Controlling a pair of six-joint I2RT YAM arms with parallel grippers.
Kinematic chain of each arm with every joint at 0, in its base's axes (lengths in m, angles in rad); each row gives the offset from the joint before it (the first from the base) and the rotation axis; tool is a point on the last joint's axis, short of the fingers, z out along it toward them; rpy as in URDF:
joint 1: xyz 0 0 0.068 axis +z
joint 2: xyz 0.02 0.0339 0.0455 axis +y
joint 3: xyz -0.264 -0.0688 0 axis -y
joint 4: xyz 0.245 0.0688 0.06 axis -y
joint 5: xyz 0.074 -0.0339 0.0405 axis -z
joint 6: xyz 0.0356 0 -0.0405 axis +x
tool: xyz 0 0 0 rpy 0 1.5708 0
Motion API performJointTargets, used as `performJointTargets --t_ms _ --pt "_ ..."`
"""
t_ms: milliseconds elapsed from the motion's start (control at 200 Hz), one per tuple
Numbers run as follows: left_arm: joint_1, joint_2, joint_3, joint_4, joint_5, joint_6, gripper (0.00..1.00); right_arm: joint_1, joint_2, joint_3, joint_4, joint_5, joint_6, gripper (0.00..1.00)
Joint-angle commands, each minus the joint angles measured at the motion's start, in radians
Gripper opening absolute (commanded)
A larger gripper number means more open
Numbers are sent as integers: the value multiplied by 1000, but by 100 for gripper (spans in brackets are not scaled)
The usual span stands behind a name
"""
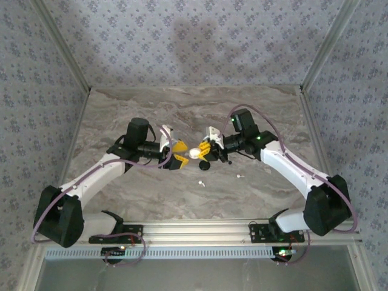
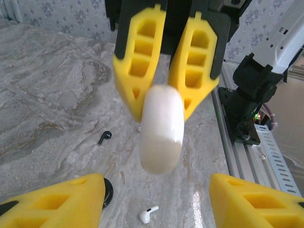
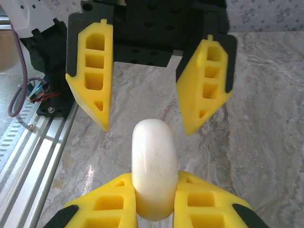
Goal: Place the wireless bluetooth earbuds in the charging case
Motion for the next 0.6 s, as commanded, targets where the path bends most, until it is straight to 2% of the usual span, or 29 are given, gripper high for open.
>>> performJointTargets --t_ms 0,150,275,390,595 --pt "-10 0 35 -10 41 34 60 16 23 43 32 -38 3 17" --pt "-15 3 36 -15 47 38 51 20 36 47 59 -51 24 17" --pt "-18 5 38 -20 50 40 49 23 38 50 71 -59 33 17" --pt "-19 6 39 -20 52 40 41 23 40 52 77 -64 37 17" --pt "-22 1 44 -21 49 39 41 27 44 51 83 -75 47 17"
